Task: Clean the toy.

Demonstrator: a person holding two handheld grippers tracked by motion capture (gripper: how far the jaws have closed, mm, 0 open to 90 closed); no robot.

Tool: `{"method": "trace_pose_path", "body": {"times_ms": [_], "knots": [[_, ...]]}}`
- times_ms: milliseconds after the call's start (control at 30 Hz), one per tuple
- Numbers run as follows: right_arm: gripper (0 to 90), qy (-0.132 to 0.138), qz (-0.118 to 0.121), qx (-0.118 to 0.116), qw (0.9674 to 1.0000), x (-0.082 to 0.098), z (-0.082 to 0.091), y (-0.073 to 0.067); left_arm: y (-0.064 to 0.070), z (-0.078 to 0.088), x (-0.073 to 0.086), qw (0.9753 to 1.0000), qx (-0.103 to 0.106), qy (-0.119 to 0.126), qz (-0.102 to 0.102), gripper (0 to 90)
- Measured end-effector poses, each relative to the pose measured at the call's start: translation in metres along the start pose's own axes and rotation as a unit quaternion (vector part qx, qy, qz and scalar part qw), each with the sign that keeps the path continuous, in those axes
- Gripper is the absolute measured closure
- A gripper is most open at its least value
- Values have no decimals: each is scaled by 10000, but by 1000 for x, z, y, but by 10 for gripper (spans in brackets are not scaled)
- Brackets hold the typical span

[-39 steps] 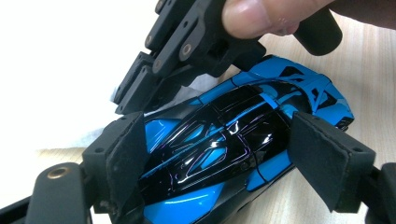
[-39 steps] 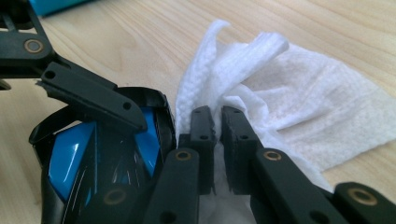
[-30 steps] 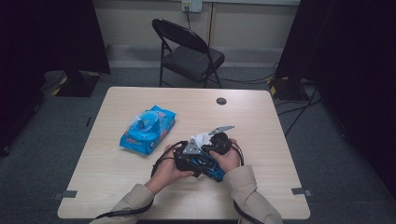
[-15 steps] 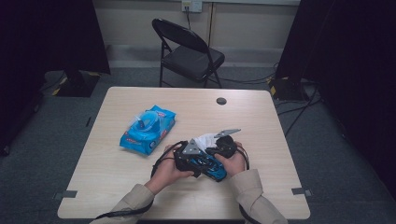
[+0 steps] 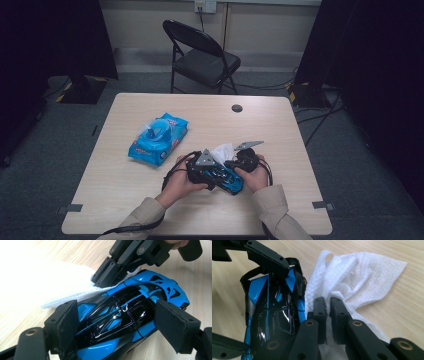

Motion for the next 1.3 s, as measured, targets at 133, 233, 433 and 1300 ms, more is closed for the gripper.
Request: {"method": "trace_pose_path", "body": {"times_ms": [133,233,433,1300], "knots": [[842,30,-40,-10,10000,2,3,2,1,0,-1,10000,11,15,24,199],[842,69,-63,-31,10000,4,5,3,1,0,-1,10000,12,-3,0,199],[842,52,-58,5,10000,9,10,6,1,0,-1,10000,35,19,-59,215],[840,104,-79,57,9999,30,33,17,0,1,0,10000,12,-20,-65,218]]}}
Point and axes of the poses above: each handheld gripper's, and its own axes: z roughly backward along the jaws, x roughly out of its underside, y roughly to its right, the point moved 7 cm from there along -z, roughly forward along the jaws, and after that the axes turned 6 degrees about -z, right-handed, at the moved point
